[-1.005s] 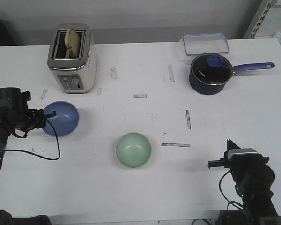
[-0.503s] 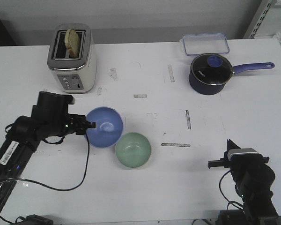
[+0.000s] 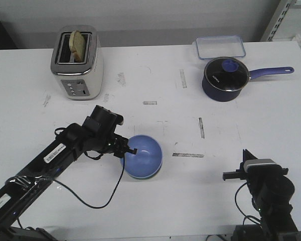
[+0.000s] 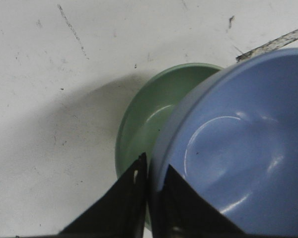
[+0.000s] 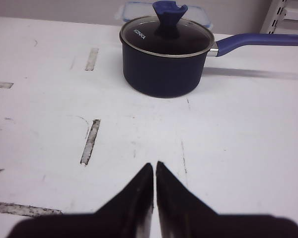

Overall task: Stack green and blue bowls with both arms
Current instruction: 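Carry the blue bowl over the green bowl and lower it inside, then open the left gripper and pull it back from the bowls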

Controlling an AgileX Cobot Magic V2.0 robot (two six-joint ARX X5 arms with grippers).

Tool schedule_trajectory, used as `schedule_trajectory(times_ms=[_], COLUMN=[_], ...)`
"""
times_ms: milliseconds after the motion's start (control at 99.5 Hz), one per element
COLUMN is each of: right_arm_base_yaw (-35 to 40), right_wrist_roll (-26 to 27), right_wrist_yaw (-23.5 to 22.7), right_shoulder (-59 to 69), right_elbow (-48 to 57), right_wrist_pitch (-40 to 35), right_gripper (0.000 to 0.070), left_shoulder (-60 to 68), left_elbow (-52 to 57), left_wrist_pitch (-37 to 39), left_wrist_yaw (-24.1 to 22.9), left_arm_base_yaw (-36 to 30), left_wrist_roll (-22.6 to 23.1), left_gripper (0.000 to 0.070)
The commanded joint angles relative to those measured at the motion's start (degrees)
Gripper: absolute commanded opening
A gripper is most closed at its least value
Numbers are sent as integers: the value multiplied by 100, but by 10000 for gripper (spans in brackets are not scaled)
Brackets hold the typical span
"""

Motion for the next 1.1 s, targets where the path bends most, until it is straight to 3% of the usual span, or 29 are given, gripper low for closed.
schedule_trajectory(times_ms=[0, 482, 553, 643, 774, 1085], right_arm_base_yaw=[7, 7, 7, 7, 7, 7], right_wrist_roll=[-26, -28, -26, -28, -28, -28], right_wrist_yaw=[-4, -4, -4, -4, -4, -4], right_shoulder=[28, 28, 28, 28, 28, 28], right_elbow=[31, 31, 31, 31, 31, 31], right_wrist_pitch=[55, 55, 55, 55, 55, 55], right_gripper=[0, 0, 0, 0, 0, 0], left_shoulder=[197, 476, 474, 474, 459, 431], left_elbow=[142, 142, 142, 142, 186, 1073], left_wrist_pitch=[20, -24, -22, -13, -2, -74], left_wrist_yaw=[15, 17, 17, 17, 17, 13], left_arm_base_yaw=[-68, -66, -68, -66, -66, -44], left_wrist_roll=[-4, -13, -17, -35, -35, -26], left_gripper=[0, 20, 139, 389, 696, 700])
